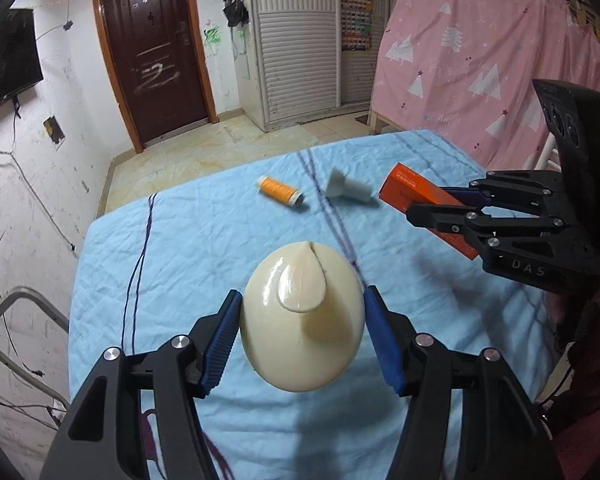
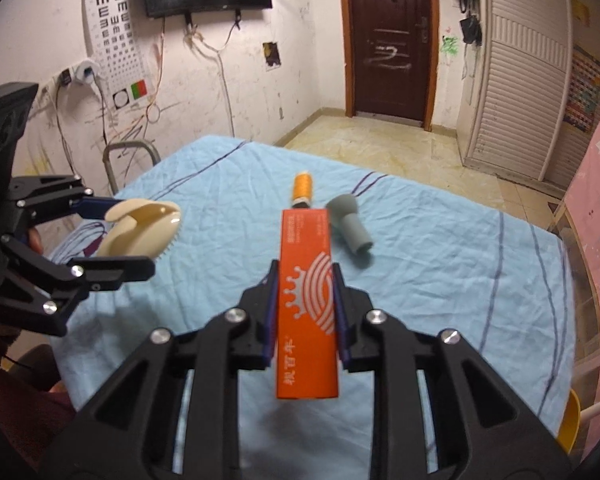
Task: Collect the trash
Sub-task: 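Carry the cream dome and orange box to the yellow bucket and release both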
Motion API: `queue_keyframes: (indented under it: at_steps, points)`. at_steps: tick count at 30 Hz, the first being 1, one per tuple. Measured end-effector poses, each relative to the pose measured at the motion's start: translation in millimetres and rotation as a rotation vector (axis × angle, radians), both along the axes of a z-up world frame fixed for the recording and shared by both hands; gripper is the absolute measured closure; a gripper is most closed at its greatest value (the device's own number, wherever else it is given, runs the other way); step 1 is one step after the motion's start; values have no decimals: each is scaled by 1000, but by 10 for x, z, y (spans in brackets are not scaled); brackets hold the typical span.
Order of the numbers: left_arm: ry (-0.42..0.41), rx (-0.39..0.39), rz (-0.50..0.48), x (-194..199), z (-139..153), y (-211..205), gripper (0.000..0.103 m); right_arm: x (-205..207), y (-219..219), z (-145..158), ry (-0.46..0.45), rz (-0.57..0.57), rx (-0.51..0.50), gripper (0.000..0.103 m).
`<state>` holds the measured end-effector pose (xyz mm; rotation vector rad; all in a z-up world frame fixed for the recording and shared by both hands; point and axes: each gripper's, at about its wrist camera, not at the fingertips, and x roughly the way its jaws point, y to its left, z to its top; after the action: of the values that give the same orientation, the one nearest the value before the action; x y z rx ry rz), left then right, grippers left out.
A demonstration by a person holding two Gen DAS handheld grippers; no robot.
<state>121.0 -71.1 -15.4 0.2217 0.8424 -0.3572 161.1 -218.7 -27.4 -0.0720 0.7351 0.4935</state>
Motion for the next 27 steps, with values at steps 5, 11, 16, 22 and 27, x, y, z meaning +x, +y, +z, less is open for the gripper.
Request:
queue_keyframes:
  at_steps: [5, 11, 16, 22, 27]
  points:
    - [-30, 7, -62, -73, 126, -347, 50, -139, -346, 81, -31, -66, 39, 81]
    - [-42, 22, -133, -133, 166, -727, 49, -301, -734, 117, -50, -138, 64, 81]
    - [-48, 30, -182, -176, 193, -1046, 49, -424, -1047, 130, -66, -205, 85, 81]
    - [-77, 30, -239, -214, 271, -1380, 49, -551, -1401, 128, -80, -282, 100, 81]
    - [-99, 33, -290, -223, 327, -1689, 49, -683, -1772, 70, -79, -372, 110, 81]
